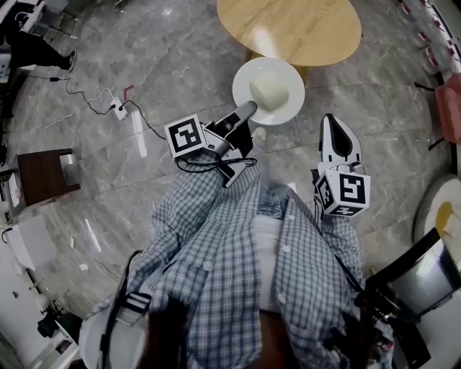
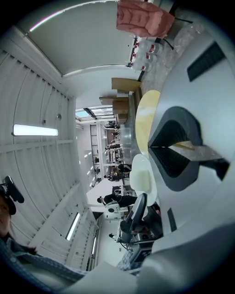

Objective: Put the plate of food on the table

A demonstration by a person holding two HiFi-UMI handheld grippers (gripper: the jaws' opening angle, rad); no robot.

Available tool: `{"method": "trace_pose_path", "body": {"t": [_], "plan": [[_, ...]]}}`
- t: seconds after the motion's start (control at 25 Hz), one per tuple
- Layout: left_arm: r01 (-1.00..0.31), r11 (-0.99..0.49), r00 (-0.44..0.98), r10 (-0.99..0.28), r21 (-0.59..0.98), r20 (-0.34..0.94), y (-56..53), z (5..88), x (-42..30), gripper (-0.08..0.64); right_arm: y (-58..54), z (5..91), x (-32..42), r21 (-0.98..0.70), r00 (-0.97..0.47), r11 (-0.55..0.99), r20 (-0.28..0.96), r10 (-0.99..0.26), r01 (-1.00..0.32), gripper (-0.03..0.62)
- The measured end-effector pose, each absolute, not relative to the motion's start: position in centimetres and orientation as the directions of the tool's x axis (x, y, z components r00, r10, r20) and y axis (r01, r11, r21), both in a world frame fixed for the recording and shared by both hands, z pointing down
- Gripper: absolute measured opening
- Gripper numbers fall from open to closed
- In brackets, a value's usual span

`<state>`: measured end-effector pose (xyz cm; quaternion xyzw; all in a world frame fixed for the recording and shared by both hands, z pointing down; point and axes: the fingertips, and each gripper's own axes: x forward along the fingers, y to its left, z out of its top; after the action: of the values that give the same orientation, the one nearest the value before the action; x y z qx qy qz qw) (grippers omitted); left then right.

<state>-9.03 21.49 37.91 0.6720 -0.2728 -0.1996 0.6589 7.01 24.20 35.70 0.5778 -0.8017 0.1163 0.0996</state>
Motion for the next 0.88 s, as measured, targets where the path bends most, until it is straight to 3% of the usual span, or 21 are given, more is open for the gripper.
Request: {"method": "trace_pose_path", "body": {"t": [0.44, 0.88], "plan": [[-0.104, 0.007, 0.784, -0.615, 0.995, 0.086, 18.9, 37.8, -8.6, 0.028, 22.7, 35.2, 8.4, -0.068, -0.268, 0.260, 0.294, -0.917, -0.963, 0.008], [-0.084, 0.023, 0.824, -0.561, 0.996, 0.082, 9.9, 37.5, -6.6, 0.028, 14.2, 34.6, 9.9, -0.067, -0.222, 0.211, 0.303, -0.927, -0.975, 0.008]]}}
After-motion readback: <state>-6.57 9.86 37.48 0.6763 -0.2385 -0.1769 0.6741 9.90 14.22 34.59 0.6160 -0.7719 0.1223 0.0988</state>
